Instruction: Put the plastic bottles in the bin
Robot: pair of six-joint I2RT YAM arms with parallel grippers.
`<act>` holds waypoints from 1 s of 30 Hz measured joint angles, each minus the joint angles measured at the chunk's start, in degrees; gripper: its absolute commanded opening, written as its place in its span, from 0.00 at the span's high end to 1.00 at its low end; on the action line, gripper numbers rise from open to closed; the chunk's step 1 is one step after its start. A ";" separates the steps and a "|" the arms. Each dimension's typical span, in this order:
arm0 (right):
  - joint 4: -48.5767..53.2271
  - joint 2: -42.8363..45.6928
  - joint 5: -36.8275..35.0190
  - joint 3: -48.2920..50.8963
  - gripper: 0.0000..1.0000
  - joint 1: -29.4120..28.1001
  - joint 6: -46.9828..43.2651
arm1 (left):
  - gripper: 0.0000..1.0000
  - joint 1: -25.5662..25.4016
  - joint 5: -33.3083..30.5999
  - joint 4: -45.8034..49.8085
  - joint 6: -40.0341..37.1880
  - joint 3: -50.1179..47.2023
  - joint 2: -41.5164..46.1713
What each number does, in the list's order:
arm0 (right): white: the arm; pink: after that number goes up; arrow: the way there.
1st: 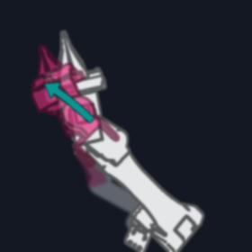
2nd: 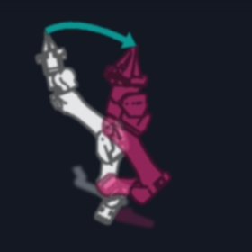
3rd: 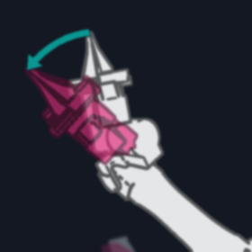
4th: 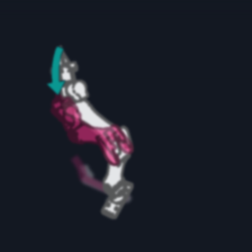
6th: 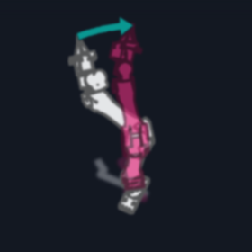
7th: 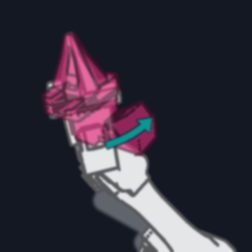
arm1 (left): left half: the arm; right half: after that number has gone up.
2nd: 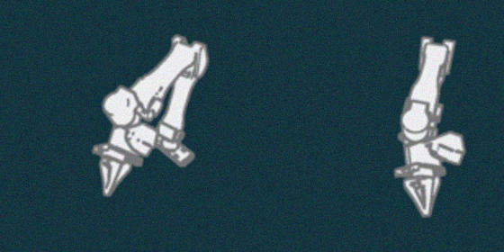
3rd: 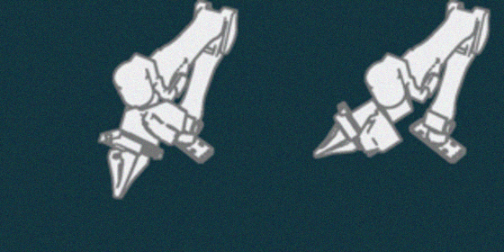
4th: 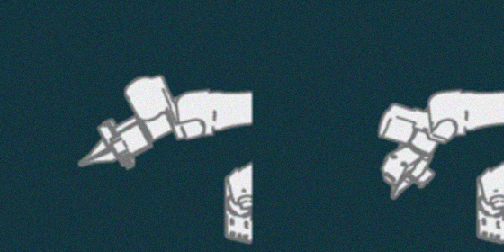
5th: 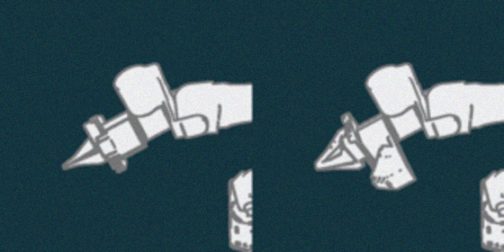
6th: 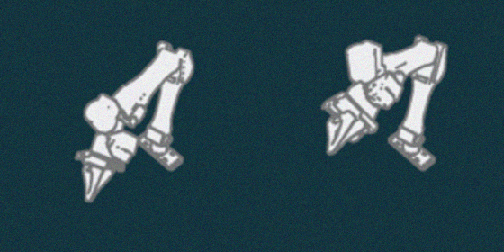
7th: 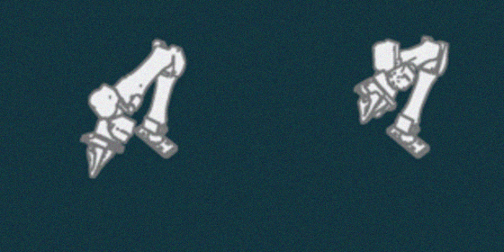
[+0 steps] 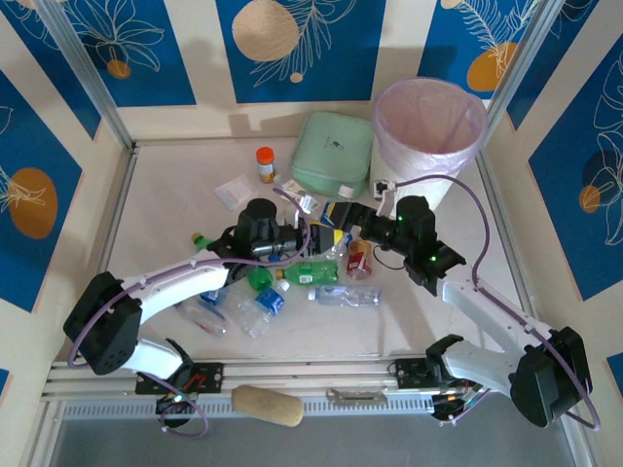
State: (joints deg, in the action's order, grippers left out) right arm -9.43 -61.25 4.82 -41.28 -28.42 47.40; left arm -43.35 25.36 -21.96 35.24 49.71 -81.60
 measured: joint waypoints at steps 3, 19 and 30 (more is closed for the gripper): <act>-0.28 -0.70 0.28 -0.11 0.18 -0.13 -0.33 | 0.48 -0.02 1.44 -0.28 0.28 0.00 -0.57; 0.04 -2.73 0.59 -1.44 0.44 -0.33 -1.51 | 0.00 -0.02 1.33 0.44 -1.42 -0.09 -0.70; 12.02 2.03 -5.18 -3.17 0.45 6.58 -5.64 | 0.00 7.74 -9.25 4.17 0.70 -6.97 10.45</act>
State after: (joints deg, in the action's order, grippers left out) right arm 2.59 -59.22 -0.36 -44.45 -21.85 41.76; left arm -35.62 16.12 -17.78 35.94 42.74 -71.16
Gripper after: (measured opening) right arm 0.590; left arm 0.995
